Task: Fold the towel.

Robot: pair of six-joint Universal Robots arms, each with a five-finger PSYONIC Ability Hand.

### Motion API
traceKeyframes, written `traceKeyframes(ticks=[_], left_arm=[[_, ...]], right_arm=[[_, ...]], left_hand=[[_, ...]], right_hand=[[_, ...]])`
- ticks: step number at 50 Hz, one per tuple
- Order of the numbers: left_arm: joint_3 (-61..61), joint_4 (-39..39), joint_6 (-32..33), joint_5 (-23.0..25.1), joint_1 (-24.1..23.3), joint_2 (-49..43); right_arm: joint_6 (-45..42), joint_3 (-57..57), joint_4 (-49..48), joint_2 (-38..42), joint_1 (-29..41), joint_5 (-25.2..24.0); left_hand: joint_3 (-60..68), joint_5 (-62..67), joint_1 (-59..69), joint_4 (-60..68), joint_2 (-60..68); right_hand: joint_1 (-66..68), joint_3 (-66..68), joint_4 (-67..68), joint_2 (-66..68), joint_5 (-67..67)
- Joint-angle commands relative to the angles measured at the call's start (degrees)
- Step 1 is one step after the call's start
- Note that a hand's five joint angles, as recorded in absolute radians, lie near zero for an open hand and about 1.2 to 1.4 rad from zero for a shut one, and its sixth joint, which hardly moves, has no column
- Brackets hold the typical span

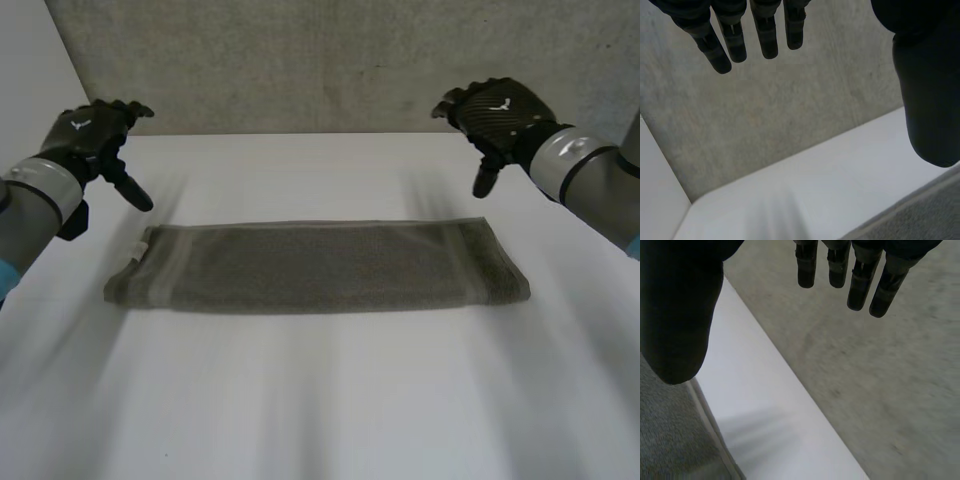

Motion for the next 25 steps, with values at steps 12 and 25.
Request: traceKeyframes(ticks=[12,25], left_arm=[[-29.42,24.11,-4.81,-0.23,-1.48,17.26],[-34.34,31.93,-5.52,-0.23,-2.45,13.31]], right_arm=[[-1.34,28.1,-7.64,-5.26,-0.85,12.16],[-1.34,29.94,-15.46,2.39,-4.89,9.08]], left_hand=[[-4.17,-12.47,-5.01,-4.81,-4.74],[-4.17,-12.47,-5.01,-4.81,-4.74]], right_hand=[[-3.23,-4.05,-4.59,-4.0,-3.42],[6.94,6.12,5.59,6.17,6.76]])
